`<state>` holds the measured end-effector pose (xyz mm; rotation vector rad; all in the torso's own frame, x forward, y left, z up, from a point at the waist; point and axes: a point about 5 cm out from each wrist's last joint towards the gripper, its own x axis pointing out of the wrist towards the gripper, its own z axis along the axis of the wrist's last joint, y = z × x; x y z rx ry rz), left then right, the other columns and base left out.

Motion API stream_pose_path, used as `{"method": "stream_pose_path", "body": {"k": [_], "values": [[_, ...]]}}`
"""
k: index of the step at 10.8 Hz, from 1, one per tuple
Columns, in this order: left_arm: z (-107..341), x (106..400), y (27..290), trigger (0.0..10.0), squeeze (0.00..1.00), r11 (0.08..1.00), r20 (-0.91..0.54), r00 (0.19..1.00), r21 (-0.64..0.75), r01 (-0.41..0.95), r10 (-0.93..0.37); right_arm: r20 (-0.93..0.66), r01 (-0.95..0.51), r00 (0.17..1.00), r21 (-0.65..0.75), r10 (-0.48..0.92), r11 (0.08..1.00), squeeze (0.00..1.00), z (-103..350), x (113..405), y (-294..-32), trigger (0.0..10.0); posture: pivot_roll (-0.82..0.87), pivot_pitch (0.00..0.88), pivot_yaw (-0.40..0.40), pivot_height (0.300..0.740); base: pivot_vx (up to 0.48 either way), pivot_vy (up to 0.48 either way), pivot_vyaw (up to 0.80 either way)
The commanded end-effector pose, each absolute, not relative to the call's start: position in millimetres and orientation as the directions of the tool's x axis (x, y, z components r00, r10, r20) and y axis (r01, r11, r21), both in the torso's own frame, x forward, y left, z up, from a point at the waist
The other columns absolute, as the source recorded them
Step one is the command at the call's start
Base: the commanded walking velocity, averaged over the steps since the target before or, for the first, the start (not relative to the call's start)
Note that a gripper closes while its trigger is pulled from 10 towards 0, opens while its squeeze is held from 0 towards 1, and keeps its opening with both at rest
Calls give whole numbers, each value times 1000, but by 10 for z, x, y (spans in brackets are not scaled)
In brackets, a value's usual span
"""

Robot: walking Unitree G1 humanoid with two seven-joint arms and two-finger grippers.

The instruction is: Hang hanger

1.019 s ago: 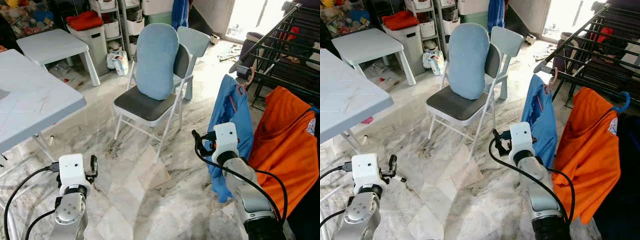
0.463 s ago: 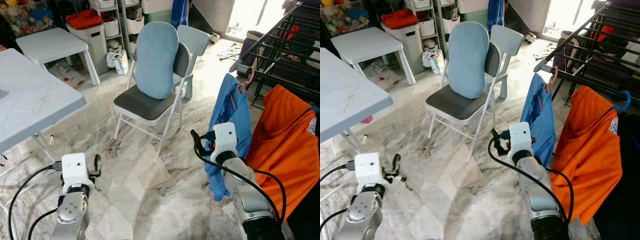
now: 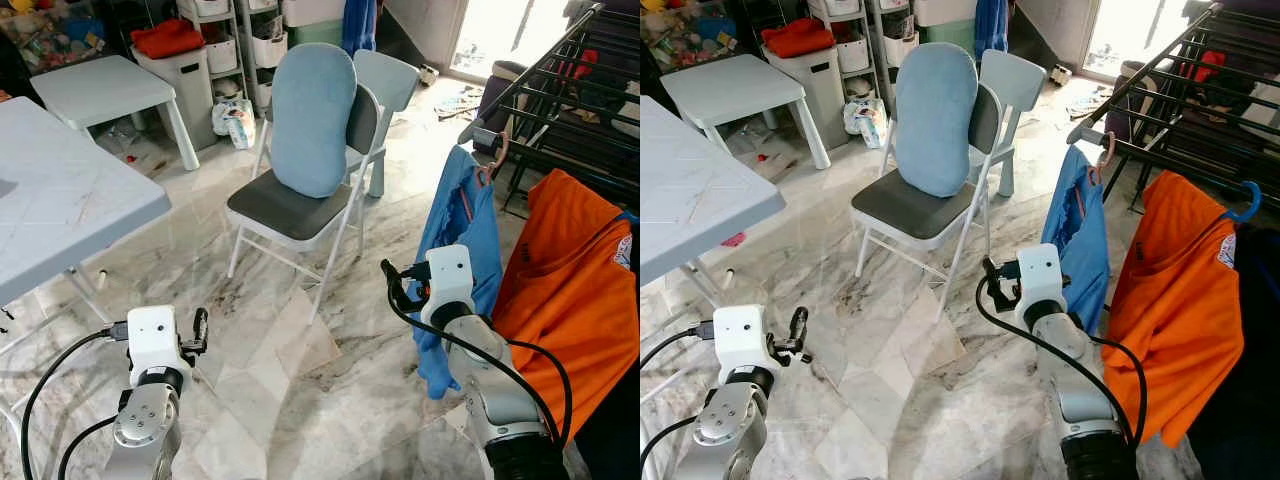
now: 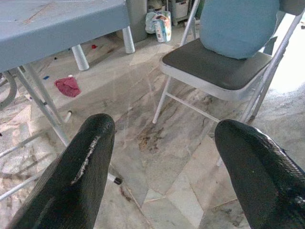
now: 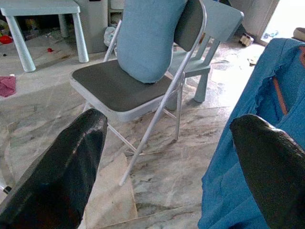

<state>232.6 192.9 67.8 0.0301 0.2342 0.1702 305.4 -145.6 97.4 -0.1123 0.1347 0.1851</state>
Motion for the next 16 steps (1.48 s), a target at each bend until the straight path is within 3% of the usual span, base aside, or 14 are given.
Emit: {"method": "stream_pose_path", "body": {"k": [1, 7, 16], "values": [[732, 2350, 1932, 10000, 0, 986, -210, 963, 36, -166, 170, -132, -188, 976, -106, 174, 976, 0, 1023, 3065, -1466, 10000, -9, 0, -7, 740, 0, 0, -613], [729, 2344, 1913, 10000, 0, 988, -212, 965, 24, -151, 153, -140, -188, 975, -111, 172, 976, 0, 1013, 3064, -1461, 10000, -9, 0, -7, 740, 0, 180, -610], [733, 2360, 1844, 10000, 0, 995, -209, 973, 33, -94, 99, -146, -190, 974, -117, 172, 975, 0, 1007, 3082, -1440, 10000, -10, 0, -5, 740, 27, 403, -742]]}}
